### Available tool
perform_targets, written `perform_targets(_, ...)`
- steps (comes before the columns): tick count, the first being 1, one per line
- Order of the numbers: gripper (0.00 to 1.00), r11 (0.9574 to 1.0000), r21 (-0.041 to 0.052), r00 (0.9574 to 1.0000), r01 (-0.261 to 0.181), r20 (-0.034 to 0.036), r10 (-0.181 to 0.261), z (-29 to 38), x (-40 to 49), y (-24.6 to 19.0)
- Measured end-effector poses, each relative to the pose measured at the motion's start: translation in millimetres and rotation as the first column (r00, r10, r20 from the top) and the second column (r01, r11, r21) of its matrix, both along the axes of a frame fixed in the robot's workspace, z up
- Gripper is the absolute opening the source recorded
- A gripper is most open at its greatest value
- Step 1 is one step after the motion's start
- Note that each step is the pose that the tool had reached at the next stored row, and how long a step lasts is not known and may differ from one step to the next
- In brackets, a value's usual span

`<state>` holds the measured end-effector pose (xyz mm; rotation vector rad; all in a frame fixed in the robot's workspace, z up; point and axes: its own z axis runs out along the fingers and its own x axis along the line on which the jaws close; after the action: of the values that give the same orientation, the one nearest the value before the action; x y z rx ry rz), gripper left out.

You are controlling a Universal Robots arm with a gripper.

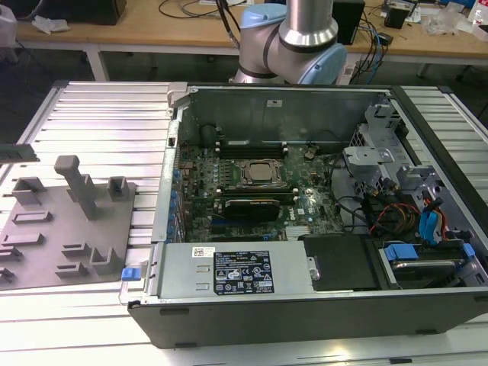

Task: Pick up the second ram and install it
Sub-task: 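Pick up the second ram and move it above second insertion slot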

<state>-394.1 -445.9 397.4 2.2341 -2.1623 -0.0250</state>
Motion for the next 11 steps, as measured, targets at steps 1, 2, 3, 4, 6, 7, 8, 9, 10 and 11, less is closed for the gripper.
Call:
perform_targets(1, 0.13, 1.0000, 0.0001, 1.0000, 0.000, 0.0002, 0.000, 6.4, 0.0, 4.1)
perform_targets(2, 0.13, 1.0000, 0.0001, 1.0000, 0.000, 0.0001, 0.000, 11.2, 0.1, 5.5)
perform_targets(3, 0.13, 1.0000, 0.0002, 1.0000, 0.000, 0.0001, 0.000, 16.6, 0.1, 6.8)
perform_targets(4, 0.13, 1.0000, 0.0001, 1.0000, 0.000, 0.0001, 0.000, 23.3, 0.1, 9.0)
perform_targets(6, 0.13, 1.0000, 0.0002, 1.0000, 0.000, 0.0002, 0.000, 27.8, 0.1, 11.4)
perform_targets(7, 0.13, 1.0000, 0.0001, 1.0000, 0.000, 0.0001, 0.000, 31.5, 0.0, 13.2)
perform_targets(8, 0.13, 1.0000, 0.0001, 1.0000, 0.000, 0.0002, 0.000, 37.1, 0.1, 14.8)
perform_targets(9, 0.13, 1.0000, 0.0001, 1.0000, 0.000, 0.0002, 0.000, 39.6, 0.1, 14.9)
perform_targets(10, 0.13, 1.0000, 0.0002, 1.0000, 0.000, 0.0003, 0.000, 41.6, 0.1, 14.9)
perform_targets(11, 0.13, 1.0000, 0.0003, 1.0000, 0.000, 0.0002, 0.000, 43.2, 0.1, 14.9)
